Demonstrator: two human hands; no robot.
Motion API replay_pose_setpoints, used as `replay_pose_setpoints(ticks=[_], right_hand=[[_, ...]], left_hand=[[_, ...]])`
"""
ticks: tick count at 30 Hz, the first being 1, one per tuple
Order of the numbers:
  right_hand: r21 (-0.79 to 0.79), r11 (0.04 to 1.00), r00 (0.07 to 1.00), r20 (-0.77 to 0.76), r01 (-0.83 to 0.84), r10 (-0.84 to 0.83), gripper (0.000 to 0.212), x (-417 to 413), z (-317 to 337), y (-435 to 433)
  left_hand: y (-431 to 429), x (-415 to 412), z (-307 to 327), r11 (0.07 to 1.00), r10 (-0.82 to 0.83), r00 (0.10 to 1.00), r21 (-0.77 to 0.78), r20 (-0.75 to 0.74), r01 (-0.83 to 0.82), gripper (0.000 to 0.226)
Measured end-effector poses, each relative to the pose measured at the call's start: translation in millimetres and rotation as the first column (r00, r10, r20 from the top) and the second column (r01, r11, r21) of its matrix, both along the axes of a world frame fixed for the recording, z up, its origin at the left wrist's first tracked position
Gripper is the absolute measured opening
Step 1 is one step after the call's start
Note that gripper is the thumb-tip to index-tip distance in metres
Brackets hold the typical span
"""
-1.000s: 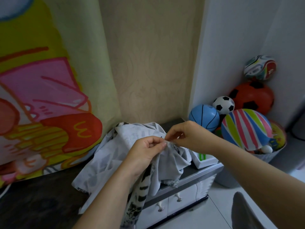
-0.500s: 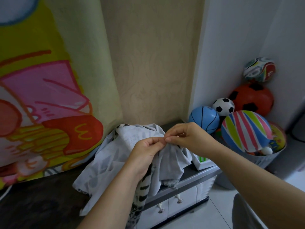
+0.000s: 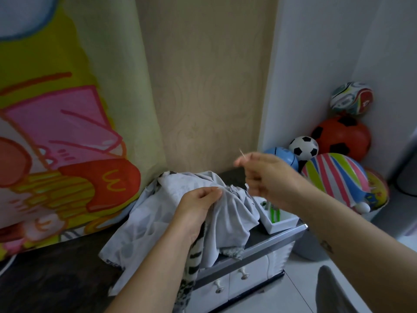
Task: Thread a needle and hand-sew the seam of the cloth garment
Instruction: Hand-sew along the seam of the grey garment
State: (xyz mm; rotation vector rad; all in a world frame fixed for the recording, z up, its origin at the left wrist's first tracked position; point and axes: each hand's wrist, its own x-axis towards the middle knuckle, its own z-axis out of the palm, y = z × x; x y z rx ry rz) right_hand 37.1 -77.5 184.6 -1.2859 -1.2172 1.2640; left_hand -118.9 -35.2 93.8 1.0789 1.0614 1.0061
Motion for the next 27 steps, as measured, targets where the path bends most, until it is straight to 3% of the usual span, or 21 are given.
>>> replay_pose_setpoints(ticks=[2, 3, 6, 9, 12, 15, 16, 18, 20, 22, 23, 24, 26, 27], right_hand=[[0.052, 0.998, 0.875, 0.484, -0.023, -0.005, 0.017, 0.0, -14.0, -1.5], [0.091, 0.995, 0.785, 0.620, -0.047, -0.019, 0.017, -0.9, -21.4, -1.3], [0.120, 0.989, 0.612, 0.790, -0.083, -0.044, 0.020, -6.3, -36.2, -0.7], [0.157, 0.986, 0.601, 0.794, -0.056, -0.092, 0.017, -7.1, -40.2, 3.1], [0.259, 0.966, 0.797, 0.588, -0.021, -0.140, 0.017, -5.2, -30.3, 3.7], [0.301, 0.949, 0.982, 0.128, 0.096, -0.139, 0.019, -7.1, -12.3, -1.2], [0.281, 0.955, 0.994, -0.073, 0.099, -0.082, 0.019, -8.4, -7.2, -1.4], [0.175, 0.985, 0.893, -0.444, -0.001, 0.080, 0.022, -9.1, 1.1, -2.2], [-0.001, 0.960, 0.828, -0.506, -0.279, 0.240, 0.029, -2.6, 3.9, -2.1], [-0.230, 0.794, 0.817, -0.305, -0.562, 0.490, 0.025, 7.0, 1.3, -4.4], [-0.346, 0.724, 0.790, -0.101, -0.597, 0.604, 0.021, 10.5, -2.1, -5.4], [-0.446, 0.712, 0.741, 0.144, -0.543, 0.655, 0.016, 12.1, -6.9, -5.7], [-0.455, 0.837, 0.687, 0.504, -0.304, 0.524, 0.013, 11.0, -18.0, -3.4], [-0.368, 0.909, 0.722, 0.573, -0.196, 0.387, 0.016, 10.2, -24.2, -0.5]], left_hand=[[0.3, -0.6, -1.6, 1.000, -0.017, 1.000, 0.016, -0.017, 0.017, 0.013], [0.4, -0.8, -2.8, 0.999, -0.028, 0.999, 0.025, -0.023, 0.029, 0.011], [0.2, 0.1, -3.2, 0.997, -0.055, 0.997, 0.045, -0.049, 0.058, 0.025], [1.9, -0.3, -5.0, 0.998, -0.047, 0.997, 0.037, -0.057, 0.050, 0.024], [4.1, -1.9, -5.7, 1.000, -0.010, 0.999, 0.014, -0.040, 0.010, 0.011], [5.7, -1.7, -5.1, 1.000, 0.012, 0.999, 0.010, -0.031, -0.011, 0.017], [6.3, -0.9, -5.3, 1.000, 0.014, 0.999, 0.016, -0.032, -0.014, 0.017], [6.4, 0.6, -5.5, 1.000, 0.023, 0.999, 0.016, -0.040, -0.022, 0.013], [7.4, 1.2, -5.6, 1.000, 0.028, 0.999, 0.009, -0.029, -0.028, 0.012], [8.5, 1.3, -5.3, 1.000, 0.011, 1.000, 0.007, -0.026, -0.011, 0.012], [8.1, 0.7, -4.5, 1.000, 0.011, 1.000, 0.011, -0.029, -0.011, 0.011], [7.9, 0.1, -4.5, 1.000, 0.012, 0.999, 0.020, -0.029, -0.012, 0.010], [8.6, -1.1, -6.2, 0.999, 0.012, 0.999, 0.045, -0.044, -0.010, 0.009], [8.3, -1.4, -6.5, 0.998, 0.007, 0.999, 0.058, -0.052, -0.004, 0.009]])
